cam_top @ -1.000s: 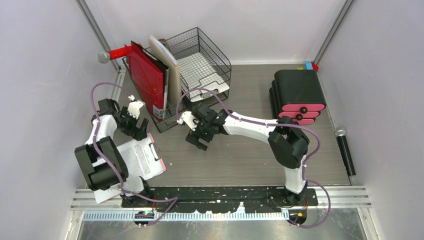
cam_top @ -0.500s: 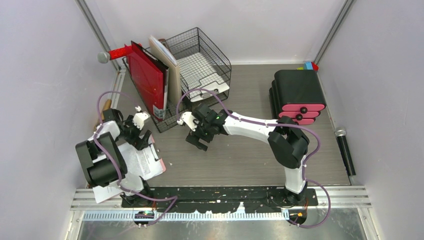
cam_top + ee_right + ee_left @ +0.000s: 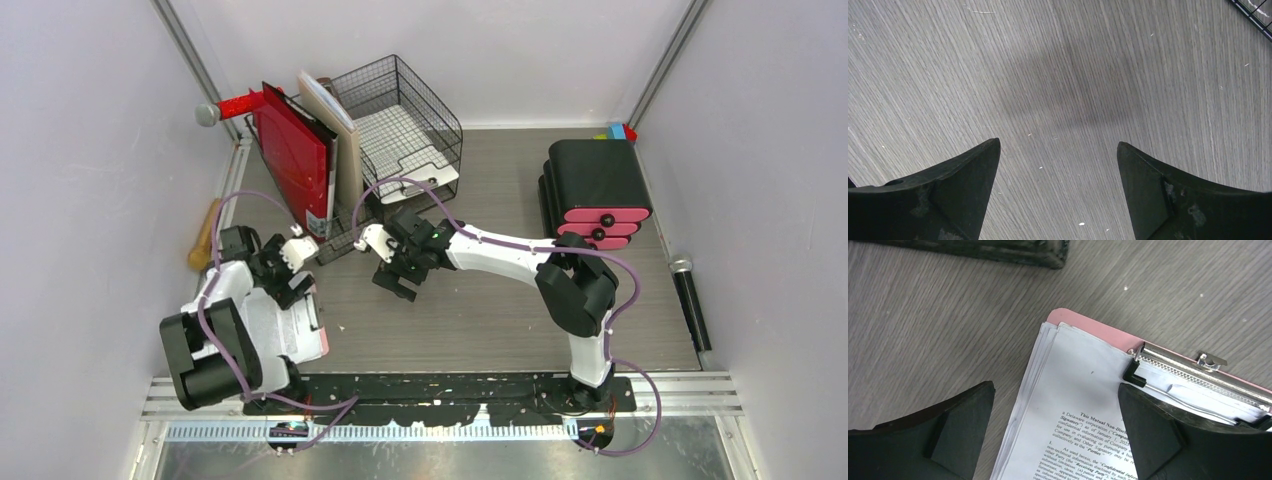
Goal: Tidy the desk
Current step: Move the folder to the center of the board.
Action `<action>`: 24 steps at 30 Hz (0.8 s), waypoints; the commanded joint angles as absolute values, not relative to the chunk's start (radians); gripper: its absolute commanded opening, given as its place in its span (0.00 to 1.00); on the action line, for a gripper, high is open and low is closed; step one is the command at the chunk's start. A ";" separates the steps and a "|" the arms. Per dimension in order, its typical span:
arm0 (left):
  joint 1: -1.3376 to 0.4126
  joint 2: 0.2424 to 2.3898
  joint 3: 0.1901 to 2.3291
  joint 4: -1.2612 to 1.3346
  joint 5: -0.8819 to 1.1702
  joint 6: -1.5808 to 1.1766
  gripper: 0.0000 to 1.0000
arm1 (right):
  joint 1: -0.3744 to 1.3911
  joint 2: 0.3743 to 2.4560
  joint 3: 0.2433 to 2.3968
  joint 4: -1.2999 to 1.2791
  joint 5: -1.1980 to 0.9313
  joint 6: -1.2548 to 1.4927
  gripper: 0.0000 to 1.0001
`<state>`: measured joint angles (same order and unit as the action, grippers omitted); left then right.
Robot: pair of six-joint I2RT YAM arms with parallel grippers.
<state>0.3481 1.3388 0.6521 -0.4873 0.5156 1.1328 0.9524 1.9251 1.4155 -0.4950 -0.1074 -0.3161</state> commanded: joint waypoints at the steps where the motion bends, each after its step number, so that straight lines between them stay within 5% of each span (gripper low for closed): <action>1: 0.279 1.293 0.611 -0.548 0.466 1.171 1.00 | 0.947 1.922 1.424 -0.488 -0.083 -0.341 0.93; 24: -0.203 1.210 0.628 -0.600 0.341 0.913 1.00 | 0.818 1.771 1.320 -0.606 -0.075 -0.405 0.93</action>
